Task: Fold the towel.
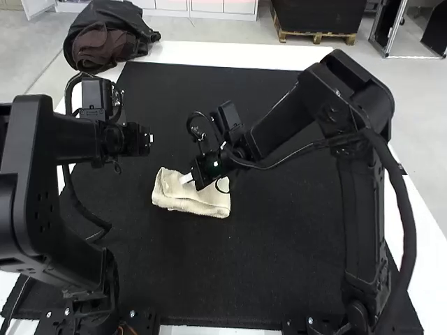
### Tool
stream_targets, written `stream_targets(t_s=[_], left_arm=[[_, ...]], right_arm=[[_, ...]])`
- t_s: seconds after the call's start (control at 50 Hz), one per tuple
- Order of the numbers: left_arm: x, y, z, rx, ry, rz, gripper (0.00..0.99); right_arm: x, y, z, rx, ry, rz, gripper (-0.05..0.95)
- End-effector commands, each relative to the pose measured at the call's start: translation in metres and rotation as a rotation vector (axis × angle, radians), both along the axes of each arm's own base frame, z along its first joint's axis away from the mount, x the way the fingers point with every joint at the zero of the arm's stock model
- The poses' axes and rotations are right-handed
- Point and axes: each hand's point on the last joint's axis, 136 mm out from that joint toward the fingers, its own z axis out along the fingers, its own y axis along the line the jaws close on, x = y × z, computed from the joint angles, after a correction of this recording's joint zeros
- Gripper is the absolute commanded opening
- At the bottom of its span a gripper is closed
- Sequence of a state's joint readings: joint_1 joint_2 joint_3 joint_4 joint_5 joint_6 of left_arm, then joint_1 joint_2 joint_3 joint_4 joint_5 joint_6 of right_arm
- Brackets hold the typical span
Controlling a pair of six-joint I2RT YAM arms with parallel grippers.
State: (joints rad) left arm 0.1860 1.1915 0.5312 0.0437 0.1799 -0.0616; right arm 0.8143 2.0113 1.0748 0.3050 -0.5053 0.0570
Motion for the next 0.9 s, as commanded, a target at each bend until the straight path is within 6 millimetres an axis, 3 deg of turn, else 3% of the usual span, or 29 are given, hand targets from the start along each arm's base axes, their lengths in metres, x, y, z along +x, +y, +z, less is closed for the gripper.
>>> stream_targets(t_s=[0.0,0.62,0.78,0.88], left_arm=[[-0.003,0.002,0.000,-0.009,-0.010,0.015,0.969],[-0.001,0.002,0.003,-0.021,-0.016,0.021,0.969],[0.000,0.001,0.005,-0.021,-0.019,0.020,0.969],[0.001,0.002,0.013,-0.018,-0.036,0.021,0.969]], right_arm=[[-0.009,0.008,-0.006,0.012,0.029,0.032,-0.02],[-0.024,-0.002,-0.068,-0.029,0.080,0.049,-0.02],[-0.021,0.000,-0.062,-0.008,0.076,0.039,-0.02],[-0.016,0.006,-0.035,0.038,0.057,0.025,-0.02]])
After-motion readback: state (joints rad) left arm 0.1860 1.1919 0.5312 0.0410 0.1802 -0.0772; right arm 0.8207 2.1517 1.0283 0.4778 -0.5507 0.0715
